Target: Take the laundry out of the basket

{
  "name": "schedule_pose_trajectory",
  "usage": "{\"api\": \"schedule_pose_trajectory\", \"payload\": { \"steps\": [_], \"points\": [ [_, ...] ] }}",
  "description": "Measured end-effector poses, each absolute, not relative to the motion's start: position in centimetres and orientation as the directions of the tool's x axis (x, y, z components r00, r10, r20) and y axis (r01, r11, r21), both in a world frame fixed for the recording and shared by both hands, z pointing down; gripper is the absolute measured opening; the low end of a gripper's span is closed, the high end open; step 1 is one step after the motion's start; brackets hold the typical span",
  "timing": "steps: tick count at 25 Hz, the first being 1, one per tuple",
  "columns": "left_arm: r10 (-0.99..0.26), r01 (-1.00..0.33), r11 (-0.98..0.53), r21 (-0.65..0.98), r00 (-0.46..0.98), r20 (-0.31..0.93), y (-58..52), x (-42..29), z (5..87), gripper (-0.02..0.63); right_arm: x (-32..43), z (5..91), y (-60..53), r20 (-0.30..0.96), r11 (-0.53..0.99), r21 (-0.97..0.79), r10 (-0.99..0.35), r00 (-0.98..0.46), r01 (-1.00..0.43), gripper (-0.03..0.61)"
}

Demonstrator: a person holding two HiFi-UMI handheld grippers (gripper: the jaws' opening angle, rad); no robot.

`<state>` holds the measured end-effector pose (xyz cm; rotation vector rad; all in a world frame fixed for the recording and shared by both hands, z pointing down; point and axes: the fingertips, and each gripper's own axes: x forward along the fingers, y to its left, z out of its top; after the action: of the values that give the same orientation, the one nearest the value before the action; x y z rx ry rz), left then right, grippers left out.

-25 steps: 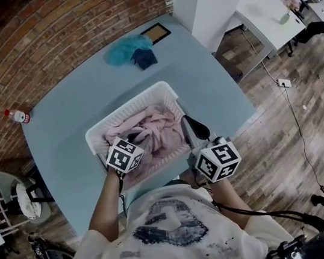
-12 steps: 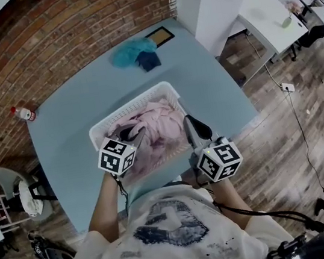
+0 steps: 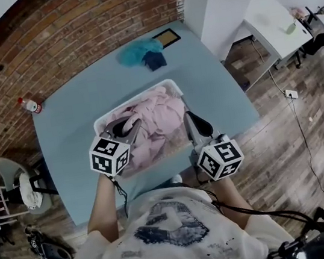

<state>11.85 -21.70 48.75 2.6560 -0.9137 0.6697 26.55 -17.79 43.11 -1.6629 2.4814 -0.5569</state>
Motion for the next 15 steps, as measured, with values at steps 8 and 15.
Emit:
{"api": "schedule_pose_trajectory", "payload": {
  "steps": [8, 15],
  "points": [
    [-0.567, -0.654, -0.755, 0.049, 0.689, 0.452, -21.1, 9.5, 44.4, 0.046, 24.7, 41.8, -16.7, 0.096, 0.357, -0.341, -0.907, -0.409, -0.870, -0.003],
    [-0.608, -0.666, -0.744, 0.060, 0.711, 0.353, -20.1, 5.6, 39.6, 0.046, 21.3, 40.2, -15.7, 0.082, 0.374, -0.317, -0.905, -0.418, -0.872, -0.003]
  ]
}}
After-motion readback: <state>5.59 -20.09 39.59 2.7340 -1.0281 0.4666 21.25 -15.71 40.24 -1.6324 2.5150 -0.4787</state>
